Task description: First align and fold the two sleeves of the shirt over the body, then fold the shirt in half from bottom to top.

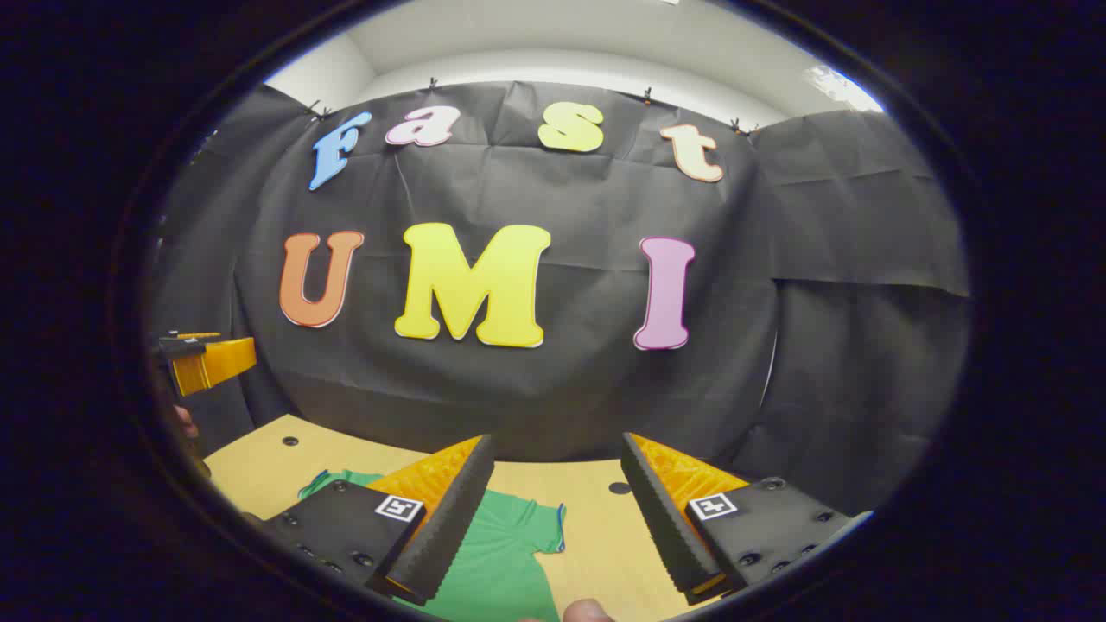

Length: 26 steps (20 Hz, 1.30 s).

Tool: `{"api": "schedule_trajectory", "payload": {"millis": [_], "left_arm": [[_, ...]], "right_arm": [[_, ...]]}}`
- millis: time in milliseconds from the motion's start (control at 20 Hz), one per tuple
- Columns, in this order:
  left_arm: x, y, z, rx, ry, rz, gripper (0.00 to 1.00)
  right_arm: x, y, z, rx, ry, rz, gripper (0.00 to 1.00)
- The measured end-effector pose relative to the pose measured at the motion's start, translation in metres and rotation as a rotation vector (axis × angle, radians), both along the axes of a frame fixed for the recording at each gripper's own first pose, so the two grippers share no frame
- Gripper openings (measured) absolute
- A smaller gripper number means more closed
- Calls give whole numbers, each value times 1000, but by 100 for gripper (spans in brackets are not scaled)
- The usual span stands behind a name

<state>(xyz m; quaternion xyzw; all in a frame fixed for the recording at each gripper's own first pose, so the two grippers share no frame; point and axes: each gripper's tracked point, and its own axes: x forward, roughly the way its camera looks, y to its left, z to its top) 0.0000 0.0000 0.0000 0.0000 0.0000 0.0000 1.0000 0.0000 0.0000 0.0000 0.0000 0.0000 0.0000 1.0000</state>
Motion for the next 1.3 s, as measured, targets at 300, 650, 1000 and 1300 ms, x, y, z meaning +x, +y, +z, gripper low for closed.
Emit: {"api": "schedule_trajectory", "payload": {"millis": [300, 650, 1000, 1300], "left_arm": [[-8, 8, -14, 25, 21, 3, 98], [-24, 30, -18, 45, 19, 33, 98], [-38, 44, -19, 44, 11, 45, 98], [-42, 38, -25, 47, 21, 46, 98]], "right_arm": [[2, 12, -8, -28, 20, 23, 98], [-2, 34, -10, -39, 22, 70, 93], [-9, 51, -20, -56, 43, 104, 93], [-9, 46, -32, -83, 82, 136, 94]]}}
